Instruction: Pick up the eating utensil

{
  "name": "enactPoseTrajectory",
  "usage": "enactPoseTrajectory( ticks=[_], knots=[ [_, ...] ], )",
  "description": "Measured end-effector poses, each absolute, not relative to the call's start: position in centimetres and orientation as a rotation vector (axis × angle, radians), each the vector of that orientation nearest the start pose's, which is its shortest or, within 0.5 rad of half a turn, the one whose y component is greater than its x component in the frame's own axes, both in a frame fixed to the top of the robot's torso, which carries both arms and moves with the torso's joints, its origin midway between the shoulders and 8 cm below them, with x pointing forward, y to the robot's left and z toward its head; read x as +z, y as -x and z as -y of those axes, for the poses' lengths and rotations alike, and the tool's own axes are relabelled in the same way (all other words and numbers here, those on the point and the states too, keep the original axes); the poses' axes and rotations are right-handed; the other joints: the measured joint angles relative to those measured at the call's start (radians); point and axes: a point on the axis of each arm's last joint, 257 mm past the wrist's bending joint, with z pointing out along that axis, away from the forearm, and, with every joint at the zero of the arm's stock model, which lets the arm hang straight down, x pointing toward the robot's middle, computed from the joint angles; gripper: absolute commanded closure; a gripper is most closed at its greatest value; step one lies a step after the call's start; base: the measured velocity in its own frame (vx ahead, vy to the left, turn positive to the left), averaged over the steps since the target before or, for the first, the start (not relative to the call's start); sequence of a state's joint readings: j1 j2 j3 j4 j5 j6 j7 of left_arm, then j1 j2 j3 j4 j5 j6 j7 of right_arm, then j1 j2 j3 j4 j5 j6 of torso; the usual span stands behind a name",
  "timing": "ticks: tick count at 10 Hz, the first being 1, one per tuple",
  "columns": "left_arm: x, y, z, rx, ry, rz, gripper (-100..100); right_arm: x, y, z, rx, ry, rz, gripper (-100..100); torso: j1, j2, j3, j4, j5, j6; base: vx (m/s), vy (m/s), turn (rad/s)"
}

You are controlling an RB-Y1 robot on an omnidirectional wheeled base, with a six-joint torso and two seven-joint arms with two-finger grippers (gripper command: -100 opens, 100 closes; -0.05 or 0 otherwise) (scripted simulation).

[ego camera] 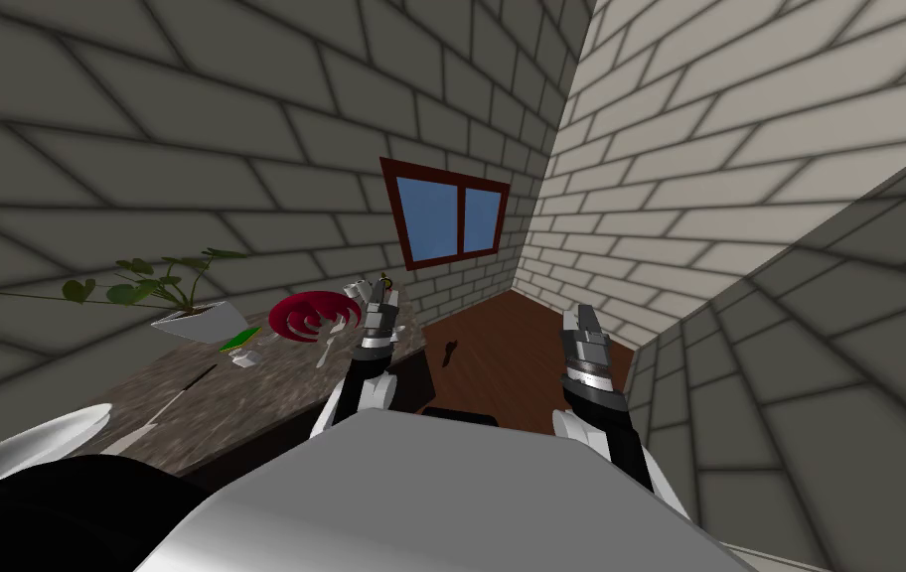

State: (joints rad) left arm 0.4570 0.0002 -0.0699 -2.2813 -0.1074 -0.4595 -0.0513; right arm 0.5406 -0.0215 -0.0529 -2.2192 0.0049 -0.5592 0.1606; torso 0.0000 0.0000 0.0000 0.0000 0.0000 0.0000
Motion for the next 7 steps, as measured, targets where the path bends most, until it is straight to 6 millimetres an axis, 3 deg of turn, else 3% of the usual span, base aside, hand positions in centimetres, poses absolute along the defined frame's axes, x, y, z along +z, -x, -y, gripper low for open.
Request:
enactPoseTrajectory(
  ticks=[3,7],
  knots=[
    [2.3,-36.3,-24.5,-1.219,0.553,-0.764,-100,-0.3,-33.9,30.0,1.076,-0.597,-0.695,0,-0.004,-0.003,-0.002,-0.001,-0.001,0.000,0.052,-0.057,-0.019],
    [1.0,-37.5,-27.6,-1.068,0.563,-0.880,-100,-0.3,-33.9,30.0,1.076,-0.597,-0.695,0,-0.006,-0.007,-0.004,-0.001,-0.001,0.000,0.088,-0.080,-0.010]
  ],
)
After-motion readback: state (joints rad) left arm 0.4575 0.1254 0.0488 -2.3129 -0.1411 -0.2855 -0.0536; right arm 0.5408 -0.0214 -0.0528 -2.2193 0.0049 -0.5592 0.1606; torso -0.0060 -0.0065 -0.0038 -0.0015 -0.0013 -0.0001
